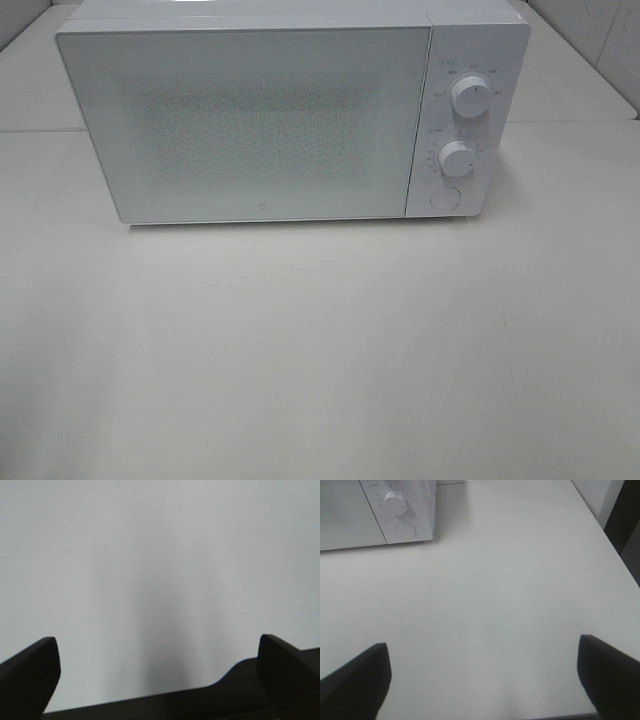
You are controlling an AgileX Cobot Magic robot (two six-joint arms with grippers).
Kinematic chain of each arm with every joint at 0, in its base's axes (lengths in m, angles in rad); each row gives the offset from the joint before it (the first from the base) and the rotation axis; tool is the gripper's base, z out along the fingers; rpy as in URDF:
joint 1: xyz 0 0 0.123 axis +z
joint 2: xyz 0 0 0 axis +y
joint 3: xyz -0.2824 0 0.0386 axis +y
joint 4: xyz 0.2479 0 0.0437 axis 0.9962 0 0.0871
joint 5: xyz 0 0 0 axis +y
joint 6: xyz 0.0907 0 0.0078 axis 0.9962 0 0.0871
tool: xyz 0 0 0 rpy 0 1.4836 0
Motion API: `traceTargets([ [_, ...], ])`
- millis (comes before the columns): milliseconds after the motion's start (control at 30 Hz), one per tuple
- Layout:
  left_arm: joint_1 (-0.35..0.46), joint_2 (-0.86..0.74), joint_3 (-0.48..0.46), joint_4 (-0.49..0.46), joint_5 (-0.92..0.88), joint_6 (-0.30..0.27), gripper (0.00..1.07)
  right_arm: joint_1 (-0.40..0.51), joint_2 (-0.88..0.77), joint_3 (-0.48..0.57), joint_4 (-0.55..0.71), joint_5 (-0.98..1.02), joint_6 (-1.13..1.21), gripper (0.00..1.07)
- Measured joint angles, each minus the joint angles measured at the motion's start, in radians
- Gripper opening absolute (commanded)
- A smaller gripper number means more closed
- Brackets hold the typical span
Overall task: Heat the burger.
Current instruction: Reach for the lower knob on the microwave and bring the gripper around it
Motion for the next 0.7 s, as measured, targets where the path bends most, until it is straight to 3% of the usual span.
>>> traceTargets([
  [367, 0.0, -0.346, 0.02, 0.029, 0.02, -0.019, 1.02, 0.0, 0.0, 0.0, 0.0, 0.0, 0.0, 0.97],
  [467, 0.0, -0.422, 0.022, 0.055, 0.02, -0.067, 1.02, 0.0, 0.0, 0.0, 0.0, 0.0, 0.0, 0.97],
  [500, 0.0, -0.448, 0.022, 0.086, 0.02, -0.118, 1.02, 0.0, 0.0, 0.0, 0.0, 0.0, 0.0, 0.97],
  [567, 0.0, -0.451, 0.022, 0.107, 0.02, -0.148, 1.02, 0.0, 0.0, 0.0, 0.0, 0.0, 0.0, 0.97],
  [600, 0.0, -0.453, 0.023, 0.143, 0.02, -0.189, 1.02, 0.0, 0.0, 0.0, 0.0, 0.0, 0.0, 0.97],
  [700, 0.0, -0.455, 0.025, 0.143, 0.02, -0.207, 1.02, 0.0, 0.0, 0.0, 0.0, 0.0, 0.0, 0.97],
])
